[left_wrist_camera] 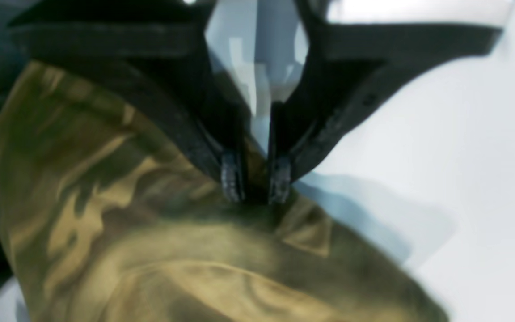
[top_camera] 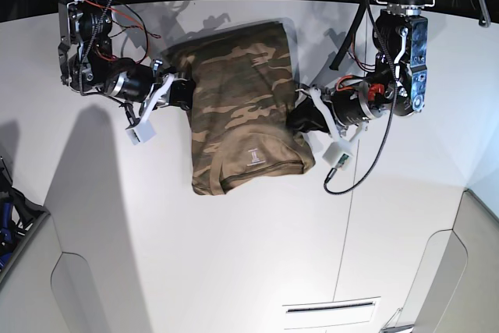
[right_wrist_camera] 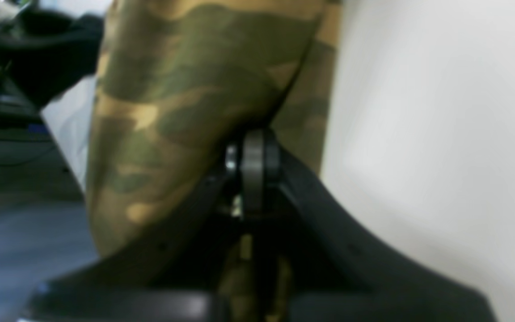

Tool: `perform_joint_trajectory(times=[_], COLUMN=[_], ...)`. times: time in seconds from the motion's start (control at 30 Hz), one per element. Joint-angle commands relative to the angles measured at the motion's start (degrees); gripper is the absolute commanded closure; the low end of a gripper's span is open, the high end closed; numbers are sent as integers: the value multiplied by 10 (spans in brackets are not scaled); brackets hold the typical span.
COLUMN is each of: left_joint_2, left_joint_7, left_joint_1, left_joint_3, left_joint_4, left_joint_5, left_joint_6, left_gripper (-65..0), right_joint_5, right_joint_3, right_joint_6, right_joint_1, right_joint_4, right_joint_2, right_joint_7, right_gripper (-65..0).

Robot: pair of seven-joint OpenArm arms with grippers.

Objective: Fold the T-shirt properly
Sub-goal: 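Lower the bundle onto the table and straighten it with both grippers, then open both grippers and withdraw them from the folded shirt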

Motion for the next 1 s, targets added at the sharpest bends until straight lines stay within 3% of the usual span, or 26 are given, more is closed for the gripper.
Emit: perform_joint_trajectory(times=[0.0,0.33,0.57,0.73,0.97], left_joint_2=[-3,-10,-37,-38,-56], left_joint_7=[-12,-12,7,46,49], left_joint_1=[-20,-53,-48,2,136], left_joint_3=[-2,-2,-30,-92,-177], left_joint_4=[2,-16,16,86,172], left_joint_5=[-12,7,-35,-62,-95], left_joint_6=[-2,-2,-2,-3,-11], left_gripper=[-97,-97,-97,-97,-97], right_joint_5=[13,15,-8,4,14], right_joint_3=[1,1,17,48,58], right_joint_6=[2,2,2,2,1], right_joint_1=[3,-2,0,-15,-65], right_joint_4=[8,8,20,64,151], right_joint_2=[-3,-13,-4,28,85], right_joint_7=[4,4,-7,-24,-42], right_gripper=[0,0,0,0,0])
